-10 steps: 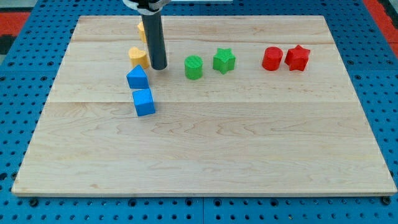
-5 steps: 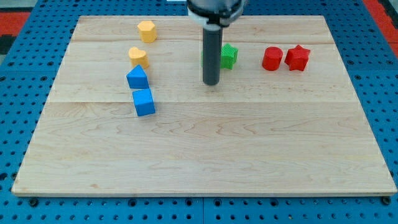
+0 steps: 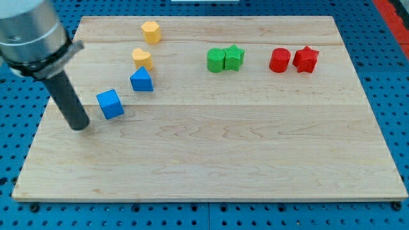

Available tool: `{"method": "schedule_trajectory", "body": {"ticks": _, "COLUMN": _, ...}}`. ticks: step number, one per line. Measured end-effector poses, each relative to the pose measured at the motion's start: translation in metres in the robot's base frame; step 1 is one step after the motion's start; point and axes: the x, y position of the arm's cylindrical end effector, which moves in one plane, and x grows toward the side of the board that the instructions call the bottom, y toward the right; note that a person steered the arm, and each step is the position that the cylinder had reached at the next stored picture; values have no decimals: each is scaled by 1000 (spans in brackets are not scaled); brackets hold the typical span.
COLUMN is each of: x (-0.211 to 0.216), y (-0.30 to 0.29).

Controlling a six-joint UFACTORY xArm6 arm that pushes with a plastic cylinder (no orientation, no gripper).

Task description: Make a triangle out of green blue and the yellow blocks

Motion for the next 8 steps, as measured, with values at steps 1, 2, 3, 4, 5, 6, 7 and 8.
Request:
{"method": "schedule_trajectory", "body": {"ticks": 1, "x": -20, "y": 23}}
{"method": "schedule_trajectory", "body": {"ticks": 2, "x": -40, "y": 53}}
{"method": "schedule_trajectory", "body": {"ticks": 3, "x": -42, "y": 76}}
{"method": "schedule_trajectory", "body": {"ticks": 4, "x": -53, "y": 95}}
{"method": "schedule_trajectory", "body": {"ticks": 5, "x": -55, "y": 41}}
{"method": "schedule_trajectory", "body": {"ticks": 6, "x": -55, "y": -24}}
{"method": "schedule_trajectory", "body": {"ticks": 7, "x": -58, "y": -41}}
{"method": "schedule_trajectory", "body": {"ticks": 8, "x": -99, "y": -40}}
